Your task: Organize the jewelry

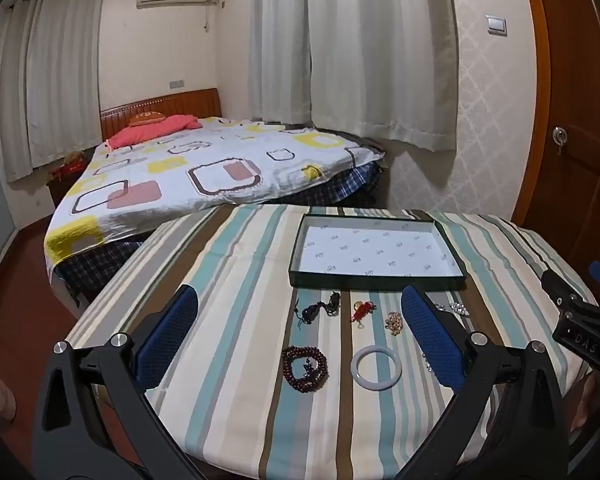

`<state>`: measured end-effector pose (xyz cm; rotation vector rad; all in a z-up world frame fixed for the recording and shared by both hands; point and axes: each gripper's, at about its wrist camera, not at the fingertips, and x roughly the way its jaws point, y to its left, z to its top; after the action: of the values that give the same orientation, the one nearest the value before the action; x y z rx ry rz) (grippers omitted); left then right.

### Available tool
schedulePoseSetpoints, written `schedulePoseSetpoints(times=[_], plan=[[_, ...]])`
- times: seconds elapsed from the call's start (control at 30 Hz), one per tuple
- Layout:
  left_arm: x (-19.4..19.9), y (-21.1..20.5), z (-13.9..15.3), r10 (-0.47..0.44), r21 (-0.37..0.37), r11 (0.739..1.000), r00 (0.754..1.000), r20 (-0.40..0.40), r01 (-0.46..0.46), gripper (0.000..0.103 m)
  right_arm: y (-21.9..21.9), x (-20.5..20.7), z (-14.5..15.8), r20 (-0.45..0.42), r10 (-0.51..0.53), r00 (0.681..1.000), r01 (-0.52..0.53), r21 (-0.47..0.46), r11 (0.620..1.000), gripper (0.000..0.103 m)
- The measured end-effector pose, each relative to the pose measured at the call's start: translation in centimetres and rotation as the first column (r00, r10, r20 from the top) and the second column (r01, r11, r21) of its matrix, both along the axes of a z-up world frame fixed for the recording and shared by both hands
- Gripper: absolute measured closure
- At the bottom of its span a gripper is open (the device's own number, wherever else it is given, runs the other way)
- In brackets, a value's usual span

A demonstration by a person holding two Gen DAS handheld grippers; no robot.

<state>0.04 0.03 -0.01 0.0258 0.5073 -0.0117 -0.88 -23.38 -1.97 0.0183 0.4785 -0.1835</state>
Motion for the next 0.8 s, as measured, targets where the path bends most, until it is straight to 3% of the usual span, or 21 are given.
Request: schedulePoseSetpoints(times=[0.17,0.27,0.4,0.8], plan=[[0.1,0.2,-0.2,-0.011,-0.021,1.0,1.0,0.023,0.011,0.004,0.4,-0.2,-0.7,0.008,0.003,1.0,-0.003,-0.006,1.0,0.006],[-0.2,0.7,0.1,0.003,-0.013,1.0,1.0,0.016,-0.003,0.004,0.0,-0.5,1.0,0.007,0.0,1.0,0.0,-0.004,1.0,0.006],[-1.1,1.6,1.1,0.006,-0.016,1.0,1.0,0.011,-0.006,0.004,0.1,-0.5,0.6,0.014,-0.002,1.0,0.002,-0.004,1.0,0.006],[-0.4,0.6,0.1,0.021,-0.004,1.0,1.0,-0.013,-0.021,0.004,0.5,-0.5,0.8,0.007,0.0,1.0,0.0,-0.007,1.0,0.006]])
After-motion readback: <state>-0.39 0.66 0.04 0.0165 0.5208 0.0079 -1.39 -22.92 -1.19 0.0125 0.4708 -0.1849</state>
